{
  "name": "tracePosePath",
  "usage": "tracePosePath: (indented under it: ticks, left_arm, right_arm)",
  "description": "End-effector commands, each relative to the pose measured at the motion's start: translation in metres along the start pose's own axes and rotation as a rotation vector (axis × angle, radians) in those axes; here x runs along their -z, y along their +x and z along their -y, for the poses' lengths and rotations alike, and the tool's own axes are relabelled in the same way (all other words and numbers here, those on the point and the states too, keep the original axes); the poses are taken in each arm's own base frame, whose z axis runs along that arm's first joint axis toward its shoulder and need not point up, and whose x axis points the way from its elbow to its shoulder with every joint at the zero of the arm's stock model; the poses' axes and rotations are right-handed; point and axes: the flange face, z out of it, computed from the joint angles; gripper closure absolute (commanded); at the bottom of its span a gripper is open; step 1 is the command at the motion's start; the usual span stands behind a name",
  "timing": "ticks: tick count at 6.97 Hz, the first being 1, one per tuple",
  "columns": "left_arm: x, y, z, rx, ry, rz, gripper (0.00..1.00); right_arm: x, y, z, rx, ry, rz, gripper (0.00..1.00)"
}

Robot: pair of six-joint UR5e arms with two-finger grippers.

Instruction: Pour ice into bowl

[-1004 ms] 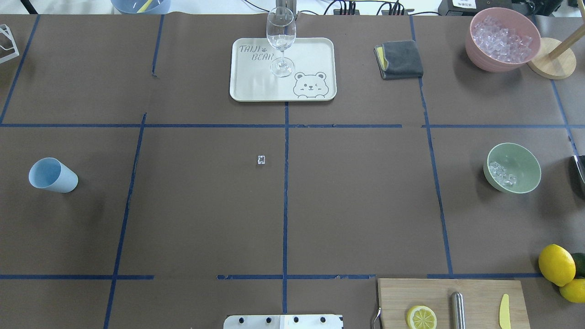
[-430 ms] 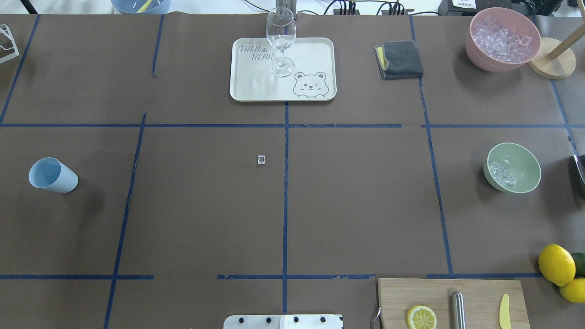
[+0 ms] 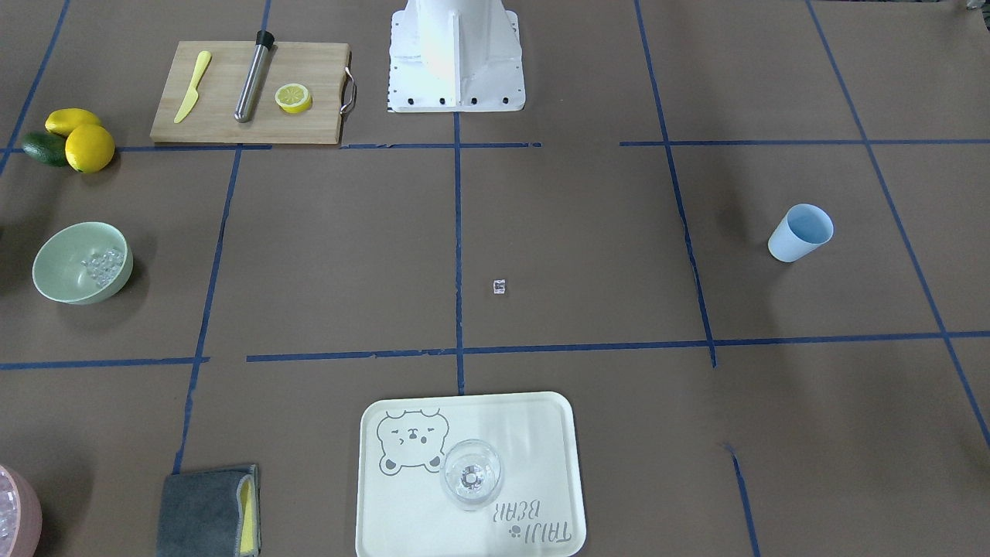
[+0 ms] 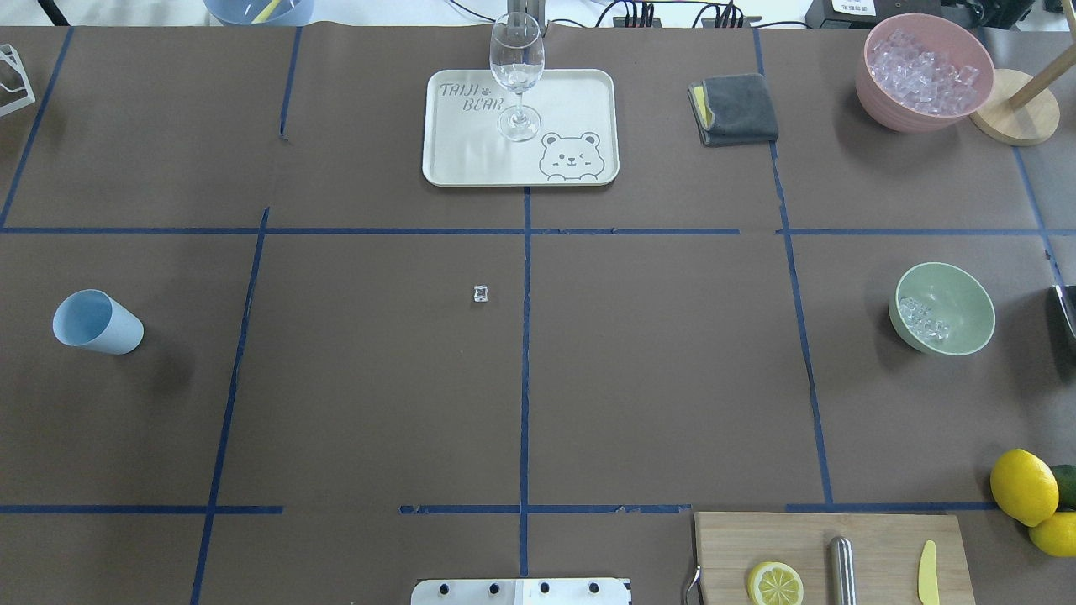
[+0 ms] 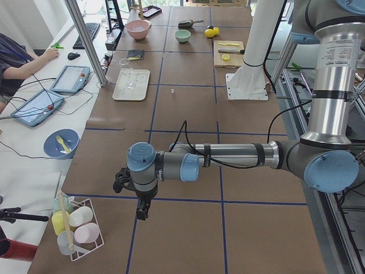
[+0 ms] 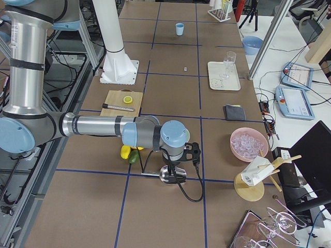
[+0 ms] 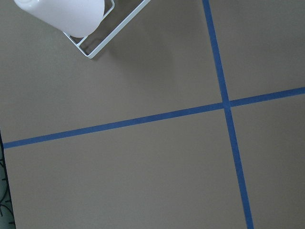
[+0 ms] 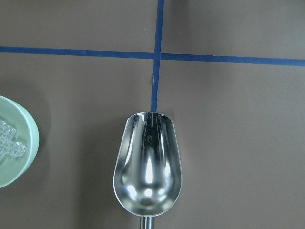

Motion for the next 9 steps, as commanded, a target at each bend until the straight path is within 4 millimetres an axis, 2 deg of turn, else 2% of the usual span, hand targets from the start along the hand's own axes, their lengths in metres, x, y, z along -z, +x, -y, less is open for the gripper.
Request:
tracePosePath:
  ticks: [1, 2, 9]
  left_arm:
    - [0.008, 0.009, 0.006, 0.063, 0.019, -0.037, 0.0]
    - [0.021, 0.023, 0.011, 0.09, 0.047, -0.076, 0.0]
    - [0.011, 0.019, -0.003, 0.095, 0.033, -0.078, 0.0]
  right_arm:
    - [-0.02, 0.021, 0.002, 0.029, 0.031, 0.005, 0.0]
    - [-0.02, 0.021, 0.002, 0.032, 0.035, 0.005, 0.0]
    - [-0.014, 0.01, 0.004, 0.03, 0.051, 0.056, 0.0]
